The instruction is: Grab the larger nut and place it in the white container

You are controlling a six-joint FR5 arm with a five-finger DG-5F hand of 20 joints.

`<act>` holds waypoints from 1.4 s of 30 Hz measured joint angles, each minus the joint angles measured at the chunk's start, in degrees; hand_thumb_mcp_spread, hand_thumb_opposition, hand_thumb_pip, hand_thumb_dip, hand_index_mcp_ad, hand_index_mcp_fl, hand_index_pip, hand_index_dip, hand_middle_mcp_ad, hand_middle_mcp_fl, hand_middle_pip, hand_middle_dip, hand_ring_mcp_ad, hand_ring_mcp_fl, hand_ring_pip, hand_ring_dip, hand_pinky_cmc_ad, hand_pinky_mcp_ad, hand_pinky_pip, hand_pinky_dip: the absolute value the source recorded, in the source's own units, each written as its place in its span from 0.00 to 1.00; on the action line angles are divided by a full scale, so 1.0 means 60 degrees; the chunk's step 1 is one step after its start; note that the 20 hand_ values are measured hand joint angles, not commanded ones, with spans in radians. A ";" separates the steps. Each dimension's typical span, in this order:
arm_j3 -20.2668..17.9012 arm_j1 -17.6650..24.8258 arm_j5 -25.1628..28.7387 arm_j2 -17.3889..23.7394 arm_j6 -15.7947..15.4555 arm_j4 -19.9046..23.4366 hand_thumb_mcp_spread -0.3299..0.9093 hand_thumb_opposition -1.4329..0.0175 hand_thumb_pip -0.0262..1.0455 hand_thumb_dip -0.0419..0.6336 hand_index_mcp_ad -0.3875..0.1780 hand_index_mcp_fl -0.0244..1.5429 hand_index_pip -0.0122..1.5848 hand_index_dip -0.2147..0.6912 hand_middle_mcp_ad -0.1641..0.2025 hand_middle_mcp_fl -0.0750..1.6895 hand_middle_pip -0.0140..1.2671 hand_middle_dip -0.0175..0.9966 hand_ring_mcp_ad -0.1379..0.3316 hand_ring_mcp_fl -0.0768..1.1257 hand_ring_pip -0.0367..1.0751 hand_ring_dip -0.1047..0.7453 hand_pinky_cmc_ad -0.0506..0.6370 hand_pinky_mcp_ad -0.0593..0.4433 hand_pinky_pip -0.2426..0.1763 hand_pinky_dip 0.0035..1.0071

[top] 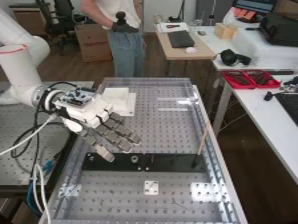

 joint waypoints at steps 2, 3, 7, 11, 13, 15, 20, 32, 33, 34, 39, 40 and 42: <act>-0.0033 0.0069 -0.0226 0.0139 -0.0111 -0.0014 0.55 0.38 0.63 0.46 0.61 0.22 0.98 0.37 0.72 0.09 0.12 0.19 0.60 0.07 0.14 0.22 0.60 0.70 0.37 0.49; -0.0054 0.0123 -0.0399 0.0234 -0.0181 -0.0021 0.55 0.38 0.63 0.46 0.61 0.22 0.97 0.37 0.72 0.09 0.12 0.19 0.60 0.07 0.14 0.21 0.60 0.70 0.37 0.49; -0.0093 0.0260 -0.0909 0.0428 -0.0298 -0.0073 0.55 0.38 0.63 0.46 0.61 0.22 0.97 0.37 0.72 0.09 0.12 0.19 0.61 0.07 0.14 0.22 0.60 0.70 0.37 0.47; -0.0090 0.0442 -0.1611 0.0566 -0.0301 -0.0279 0.55 0.38 0.63 0.46 0.61 0.23 0.97 0.37 0.71 0.09 0.12 0.19 0.60 0.07 0.14 0.22 0.60 0.70 0.36 0.47; -0.0086 0.0514 -0.1875 0.0599 -0.0287 -0.0379 0.55 0.38 0.63 0.46 0.61 0.23 0.97 0.37 0.70 0.09 0.12 0.19 0.60 0.07 0.14 0.22 0.60 0.70 0.37 0.47; -0.0078 0.0569 -0.2176 0.0613 -0.0255 -0.0471 0.55 0.38 0.63 0.46 0.61 0.23 0.97 0.37 0.72 0.09 0.12 0.19 0.60 0.07 0.14 0.22 0.60 0.70 0.37 0.47; -0.0066 0.0582 -0.2964 0.0641 -0.0204 -0.0589 0.55 0.38 0.63 0.46 0.61 0.23 0.97 0.37 0.72 0.10 0.12 0.19 0.60 0.07 0.14 0.22 0.60 0.70 0.37 0.46; -0.0078 0.0407 -0.5387 0.0885 -0.0086 -0.1062 0.55 0.38 0.63 0.45 0.61 0.23 0.97 0.37 0.71 0.10 0.12 0.20 0.58 0.07 0.14 0.22 0.61 0.70 0.37 0.43; -0.0099 0.0422 -0.5580 0.0891 -0.0093 -0.1098 0.55 0.38 0.63 0.46 0.61 0.23 0.97 0.37 0.71 0.10 0.12 0.20 0.57 0.07 0.14 0.22 0.61 0.70 0.37 0.43; -0.0109 0.0431 -0.5648 0.0891 -0.0097 -0.1108 0.55 0.38 0.63 0.45 0.61 0.23 0.97 0.37 0.71 0.10 0.12 0.20 0.57 0.07 0.14 0.22 0.61 0.70 0.37 0.43; -0.0220 0.0677 -0.6176 0.0846 -0.0114 -0.1156 0.55 0.38 0.63 0.46 0.61 0.23 0.97 0.37 0.72 0.10 0.12 0.20 0.57 0.07 0.14 0.22 0.61 0.70 0.37 0.43; -0.0226 0.0703 -0.6199 0.0835 -0.0112 -0.1156 0.55 0.38 0.63 0.45 0.61 0.23 0.97 0.37 0.71 0.10 0.12 0.20 0.57 0.07 0.14 0.22 0.61 0.70 0.37 0.43; -0.0241 0.0823 -0.6265 0.0766 -0.0104 -0.1153 0.55 0.38 0.63 0.45 0.61 0.23 0.97 0.37 0.72 0.10 0.12 0.20 0.57 0.07 0.14 0.22 0.61 0.70 0.37 0.43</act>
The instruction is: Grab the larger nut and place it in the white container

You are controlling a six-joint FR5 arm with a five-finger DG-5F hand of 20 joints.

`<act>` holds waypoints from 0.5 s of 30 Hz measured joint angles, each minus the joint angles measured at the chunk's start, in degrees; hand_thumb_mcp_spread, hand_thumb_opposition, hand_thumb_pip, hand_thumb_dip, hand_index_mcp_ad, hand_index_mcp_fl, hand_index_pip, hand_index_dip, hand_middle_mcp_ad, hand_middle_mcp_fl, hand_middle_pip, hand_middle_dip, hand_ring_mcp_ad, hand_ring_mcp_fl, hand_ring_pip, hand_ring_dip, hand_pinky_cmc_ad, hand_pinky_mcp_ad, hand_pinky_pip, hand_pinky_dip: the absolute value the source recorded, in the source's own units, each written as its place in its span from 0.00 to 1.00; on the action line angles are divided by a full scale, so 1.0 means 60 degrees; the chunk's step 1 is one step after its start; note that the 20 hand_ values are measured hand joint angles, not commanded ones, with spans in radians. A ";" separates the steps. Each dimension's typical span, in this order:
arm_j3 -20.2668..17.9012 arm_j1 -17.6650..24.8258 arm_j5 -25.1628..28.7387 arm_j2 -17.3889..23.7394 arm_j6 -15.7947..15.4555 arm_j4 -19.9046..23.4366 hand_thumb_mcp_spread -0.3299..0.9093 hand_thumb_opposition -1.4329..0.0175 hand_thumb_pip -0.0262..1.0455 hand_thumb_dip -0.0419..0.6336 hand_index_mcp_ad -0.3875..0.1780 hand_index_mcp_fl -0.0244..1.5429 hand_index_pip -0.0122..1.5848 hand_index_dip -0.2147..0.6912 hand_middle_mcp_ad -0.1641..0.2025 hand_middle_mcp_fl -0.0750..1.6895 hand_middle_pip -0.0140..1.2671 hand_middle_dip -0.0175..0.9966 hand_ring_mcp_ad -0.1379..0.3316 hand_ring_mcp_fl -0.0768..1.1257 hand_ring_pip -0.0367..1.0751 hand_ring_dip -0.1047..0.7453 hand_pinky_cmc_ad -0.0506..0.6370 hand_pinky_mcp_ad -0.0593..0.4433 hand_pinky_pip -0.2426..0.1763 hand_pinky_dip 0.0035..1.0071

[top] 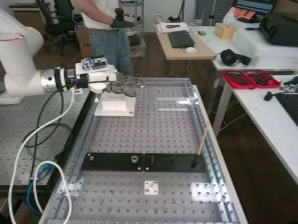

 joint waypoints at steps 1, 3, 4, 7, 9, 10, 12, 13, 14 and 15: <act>0.0000 0.0039 -0.0022 -0.0026 0.0000 0.0004 0.55 0.38 0.63 0.45 0.61 0.23 0.97 0.37 0.72 0.10 0.12 0.20 0.57 0.07 0.14 0.22 0.61 0.70 0.37 0.43; 0.0002 0.0161 -0.0082 -0.0122 -0.0009 0.0019 0.55 0.38 0.63 0.45 0.61 0.23 0.97 0.37 0.72 0.10 0.12 0.20 0.57 0.07 0.14 0.22 0.61 0.70 0.37 0.43; 0.0004 0.0186 -0.0092 -0.0145 -0.0012 0.0020 0.55 0.38 0.63 0.45 0.61 0.23 0.97 0.37 0.72 0.10 0.12 0.20 0.57 0.07 0.14 0.22 0.61 0.70 0.37 0.43; 0.0048 0.0313 -0.0148 -0.0338 -0.0054 0.0006 0.55 0.38 0.63 0.45 0.61 0.23 0.97 0.37 0.71 0.10 0.12 0.20 0.57 0.07 0.14 0.22 0.61 0.70 0.37 0.43; 0.0073 0.0350 -0.0156 -0.0407 -0.0061 -0.0013 0.55 0.38 0.63 0.45 0.61 0.23 0.97 0.37 0.72 0.10 0.12 0.20 0.57 0.07 0.14 0.22 0.61 0.70 0.37 0.43; 0.0095 0.0373 -0.0156 -0.0446 -0.0073 -0.0039 0.55 0.38 0.63 0.45 0.61 0.23 0.97 0.37 0.72 0.10 0.12 0.20 0.57 0.07 0.14 0.22 0.61 0.70 0.37 0.43; 0.0171 0.0418 -0.0095 -0.0521 -0.0134 -0.0198 0.55 0.38 0.63 0.45 0.61 0.23 0.97 0.37 0.71 0.10 0.12 0.20 0.57 0.07 0.14 0.22 0.61 0.70 0.37 0.43; 0.0198 0.0431 -0.0060 -0.0542 -0.0152 -0.0268 0.55 0.38 0.63 0.46 0.61 0.22 0.97 0.37 0.71 0.10 0.12 0.20 0.57 0.07 0.14 0.22 0.61 0.70 0.37 0.43; 0.0232 0.0448 0.0003 -0.0566 -0.0172 -0.0373 0.55 0.39 0.63 0.46 0.59 0.19 0.98 0.37 0.72 0.10 0.12 0.20 0.57 0.07 0.14 0.22 0.61 0.70 0.37 0.43; 0.0269 0.0467 0.0088 -0.0580 -0.0190 -0.0499 0.55 0.39 0.63 0.46 0.56 0.18 0.98 0.37 0.72 0.09 0.11 0.20 0.57 0.07 0.14 0.22 0.61 0.70 0.37 0.43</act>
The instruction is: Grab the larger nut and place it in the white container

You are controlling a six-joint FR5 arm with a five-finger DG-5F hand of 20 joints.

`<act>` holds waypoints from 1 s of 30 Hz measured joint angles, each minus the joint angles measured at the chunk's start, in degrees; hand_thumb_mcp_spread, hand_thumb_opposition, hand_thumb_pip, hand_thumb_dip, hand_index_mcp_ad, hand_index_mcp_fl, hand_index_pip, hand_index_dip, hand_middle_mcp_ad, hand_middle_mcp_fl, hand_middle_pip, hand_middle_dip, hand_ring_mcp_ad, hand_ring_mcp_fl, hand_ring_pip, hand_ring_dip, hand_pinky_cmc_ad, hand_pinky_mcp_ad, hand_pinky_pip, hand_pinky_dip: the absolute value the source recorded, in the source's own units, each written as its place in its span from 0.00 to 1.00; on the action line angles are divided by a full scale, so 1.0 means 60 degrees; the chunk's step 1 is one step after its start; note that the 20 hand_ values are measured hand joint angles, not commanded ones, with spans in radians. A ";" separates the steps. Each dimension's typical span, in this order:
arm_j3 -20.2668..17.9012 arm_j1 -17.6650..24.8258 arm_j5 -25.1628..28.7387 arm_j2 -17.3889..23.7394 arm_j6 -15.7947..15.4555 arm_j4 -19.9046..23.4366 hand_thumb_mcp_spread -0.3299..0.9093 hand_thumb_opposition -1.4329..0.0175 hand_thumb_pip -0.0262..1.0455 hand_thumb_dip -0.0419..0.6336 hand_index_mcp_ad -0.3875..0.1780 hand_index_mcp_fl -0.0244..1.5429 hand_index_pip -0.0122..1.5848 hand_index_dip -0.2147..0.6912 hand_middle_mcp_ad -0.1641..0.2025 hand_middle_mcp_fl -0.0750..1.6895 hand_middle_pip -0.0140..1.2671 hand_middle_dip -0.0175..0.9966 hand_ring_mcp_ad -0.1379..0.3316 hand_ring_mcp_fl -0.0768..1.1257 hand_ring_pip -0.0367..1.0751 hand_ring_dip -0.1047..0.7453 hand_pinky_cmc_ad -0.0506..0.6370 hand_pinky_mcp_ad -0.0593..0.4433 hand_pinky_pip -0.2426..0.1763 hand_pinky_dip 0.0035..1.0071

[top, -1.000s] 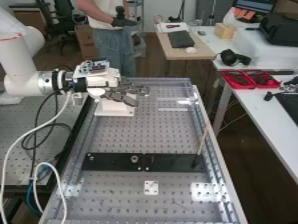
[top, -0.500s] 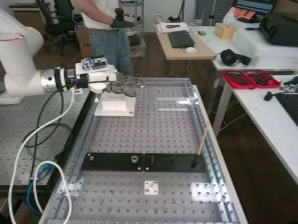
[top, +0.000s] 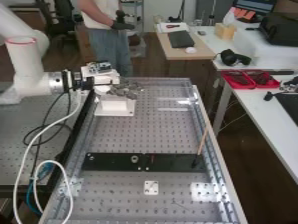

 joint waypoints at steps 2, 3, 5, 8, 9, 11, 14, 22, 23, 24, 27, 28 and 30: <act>0.0020 0.0020 0.0089 -0.0001 -0.0007 -0.0086 0.54 0.39 0.65 0.46 0.53 0.08 0.97 0.37 0.72 0.07 0.12 0.20 0.57 0.07 0.14 0.22 0.61 0.70 0.37 0.45; 0.0015 0.0033 0.0135 0.0010 0.0005 -0.0110 0.55 0.39 0.66 0.46 0.53 0.06 0.96 0.37 0.72 0.06 0.12 0.20 0.57 0.07 0.14 0.22 0.61 0.70 0.37 0.46; -0.0015 0.0051 0.0195 0.0043 0.0033 -0.0118 0.53 0.39 0.67 0.46 0.53 0.05 0.94 0.37 0.71 0.05 0.11 0.20 0.57 0.07 0.14 0.22 0.61 0.70 0.37 0.49; -0.0061 0.0058 0.0265 0.0119 0.0095 -0.0149 0.51 0.40 0.68 0.46 0.53 0.02 0.92 0.37 0.71 0.05 0.12 0.20 0.57 0.07 0.14 0.22 0.61 0.70 0.37 0.53; -0.0068 0.0051 0.0286 0.0154 0.0110 -0.0170 0.50 0.40 0.68 0.46 0.53 0.02 0.91 0.37 0.71 0.05 0.11 0.20 0.57 0.07 0.14 0.22 0.61 0.70 0.37 0.54; -0.0077 0.0016 0.0326 0.0239 0.0140 -0.0248 0.50 0.40 0.69 0.46 0.53 0.02 0.90 0.37 0.71 0.05 0.12 0.20 0.57 0.07 0.15 0.22 0.61 0.70 0.37 0.56; -0.0078 -0.0123 0.0431 0.0530 0.0253 -0.0292 0.47 0.40 0.69 0.46 0.53 0.02 0.90 0.37 0.71 0.05 0.12 0.20 0.57 0.07 0.15 0.22 0.61 0.70 0.36 0.59; 0.0180 -0.0915 0.1592 0.1481 0.0801 -0.0634 0.45 0.41 0.70 0.46 0.53 0.02 0.85 0.34 0.72 0.05 0.12 0.20 0.57 0.07 0.15 0.22 0.61 0.70 0.35 0.59; 0.0230 -0.1001 0.1798 0.1492 0.0886 -0.0652 0.45 0.41 0.70 0.46 0.53 0.02 0.84 0.33 0.72 0.05 0.12 0.20 0.57 0.07 0.15 0.22 0.61 0.70 0.35 0.59; 0.0290 -0.1101 0.2060 0.1486 0.0982 -0.0651 0.45 0.41 0.70 0.46 0.52 0.02 0.83 0.33 0.72 0.05 0.12 0.20 0.57 0.07 0.15 0.22 0.61 0.70 0.35 0.60; 0.0389 -0.1227 0.2554 0.1373 0.1019 -0.0527 0.45 0.42 0.70 0.44 0.53 0.02 0.81 0.31 0.72 0.05 0.12 0.20 0.57 0.07 0.15 0.22 0.61 0.71 0.35 0.59; 0.0415 -0.1228 0.2656 0.1326 0.1013 -0.0495 0.45 0.42 0.69 0.44 0.53 0.02 0.78 0.29 0.72 0.05 0.12 0.20 0.57 0.07 0.14 0.22 0.61 0.70 0.35 0.59; 0.0502 -0.1228 0.2884 0.1207 0.0991 -0.0432 0.45 0.42 0.65 0.44 0.53 0.02 0.75 0.29 0.72 0.07 0.12 0.20 0.57 0.07 0.14 0.22 0.61 0.71 0.35 0.60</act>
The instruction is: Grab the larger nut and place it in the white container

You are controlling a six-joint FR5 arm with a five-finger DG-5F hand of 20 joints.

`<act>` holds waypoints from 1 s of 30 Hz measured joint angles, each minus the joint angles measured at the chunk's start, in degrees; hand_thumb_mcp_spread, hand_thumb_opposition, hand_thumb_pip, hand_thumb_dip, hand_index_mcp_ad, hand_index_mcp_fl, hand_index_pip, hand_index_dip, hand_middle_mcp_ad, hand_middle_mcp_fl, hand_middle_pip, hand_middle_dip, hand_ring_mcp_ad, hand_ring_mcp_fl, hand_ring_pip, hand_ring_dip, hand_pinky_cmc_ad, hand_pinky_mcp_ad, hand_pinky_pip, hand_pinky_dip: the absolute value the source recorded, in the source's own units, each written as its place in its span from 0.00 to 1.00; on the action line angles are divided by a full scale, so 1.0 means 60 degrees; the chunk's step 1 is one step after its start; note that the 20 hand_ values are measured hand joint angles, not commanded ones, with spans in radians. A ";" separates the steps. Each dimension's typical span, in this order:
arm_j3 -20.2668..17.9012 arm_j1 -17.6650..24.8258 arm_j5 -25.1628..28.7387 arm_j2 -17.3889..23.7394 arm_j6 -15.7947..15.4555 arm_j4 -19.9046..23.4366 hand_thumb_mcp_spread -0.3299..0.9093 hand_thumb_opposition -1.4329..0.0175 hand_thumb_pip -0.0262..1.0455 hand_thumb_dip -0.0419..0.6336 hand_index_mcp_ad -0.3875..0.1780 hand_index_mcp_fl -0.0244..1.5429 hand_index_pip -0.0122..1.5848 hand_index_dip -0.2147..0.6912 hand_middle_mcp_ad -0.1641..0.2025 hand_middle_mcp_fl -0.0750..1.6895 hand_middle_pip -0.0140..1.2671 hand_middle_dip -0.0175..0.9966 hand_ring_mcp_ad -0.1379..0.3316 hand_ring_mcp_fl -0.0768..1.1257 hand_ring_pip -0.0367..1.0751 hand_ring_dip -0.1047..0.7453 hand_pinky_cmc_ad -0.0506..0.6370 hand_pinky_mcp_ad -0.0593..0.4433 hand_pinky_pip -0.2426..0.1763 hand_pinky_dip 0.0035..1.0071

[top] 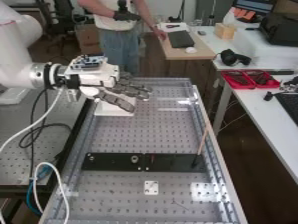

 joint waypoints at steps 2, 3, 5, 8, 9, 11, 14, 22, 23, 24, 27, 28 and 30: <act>0.0079 0.0005 0.0123 -0.0050 -0.0103 0.0087 0.45 0.42 0.64 0.44 0.53 0.02 0.71 0.26 0.72 0.06 0.12 0.20 0.57 0.07 0.14 0.22 0.61 0.71 0.35 0.61; 0.0117 0.0015 0.0165 -0.0046 -0.0182 0.0122 0.45 0.42 0.64 0.44 0.53 0.02 0.71 0.25 0.72 0.07 0.12 0.20 0.57 0.07 0.14 0.22 0.61 0.71 0.35 0.61; 0.0210 0.0026 0.0244 -0.0021 -0.0218 0.0105 0.45 0.42 0.64 0.41 0.53 0.02 0.69 0.25 0.72 0.07 0.12 0.20 0.57 0.07 0.14 0.22 0.61 0.71 0.35 0.61; 0.0425 0.0024 0.0366 0.0048 -0.0126 -0.0186 0.45 0.42 0.64 0.41 0.53 0.02 0.67 0.25 0.72 0.07 0.12 0.20 0.57 0.07 0.14 0.22 0.61 0.71 0.35 0.61; 0.0514 0.0025 0.0402 0.0089 -0.0100 -0.0348 0.45 0.42 0.64 0.41 0.53 0.02 0.66 0.25 0.72 0.07 0.12 0.20 0.57 0.07 0.14 0.22 0.61 0.71 0.35 0.61; 0.0685 0.0025 0.0482 0.0190 -0.0090 -0.0670 0.45 0.42 0.63 0.41 0.53 0.02 0.63 0.24 0.72 0.07 0.12 0.21 0.57 0.07 0.14 0.22 0.61 0.71 0.35 0.63; 0.1026 0.0018 0.0684 0.0407 -0.0063 -0.1226 0.45 0.43 0.62 0.41 0.53 0.02 0.58 0.24 0.72 0.07 0.12 0.22 0.57 0.07 0.14 0.22 0.61 0.71 0.35 0.63; 0.1744 -0.0186 0.0913 0.0735 0.0184 -0.2134 0.45 0.44 0.59 0.41 0.53 0.02 0.44 0.24 0.72 0.06 0.12 0.22 0.57 0.07 0.14 0.22 0.61 0.71 0.35 0.63; 0.1824 -0.0223 0.0895 0.0747 0.0186 -0.2235 0.45 0.44 0.59 0.41 0.53 0.02 0.42 0.24 0.72 0.06 0.12 0.22 0.57 0.07 0.14 0.22 0.61 0.70 0.35 0.63; 0.1903 -0.0264 0.0857 0.0749 0.0150 -0.2318 0.45 0.44 0.59 0.41 0.53 0.02 0.42 0.24 0.72 0.07 0.12 0.22 0.57 0.07 0.14 0.22 0.61 0.71 0.35 0.63; 0.2070 -0.0386 0.0712 0.0732 0.0065 -0.2461 0.45 0.45 0.59 0.41 0.53 0.02 0.39 0.24 0.72 0.07 0.12 0.22 0.57 0.07 0.13 0.22 0.61 0.71 0.35 0.63; 0.2105 -0.0425 0.0667 0.0716 0.0070 -0.2490 0.45 0.45 0.59 0.41 0.53 0.02 0.38 0.24 0.72 0.06 0.12 0.22 0.57 0.07 0.13 0.22 0.61 0.70 0.35 0.63; 0.2232 -0.0578 0.0487 0.0645 0.0145 -0.2610 0.45 0.45 0.59 0.41 0.53 0.02 0.37 0.24 0.72 0.06 0.12 0.22 0.57 0.07 0.13 0.22 0.61 0.70 0.33 0.63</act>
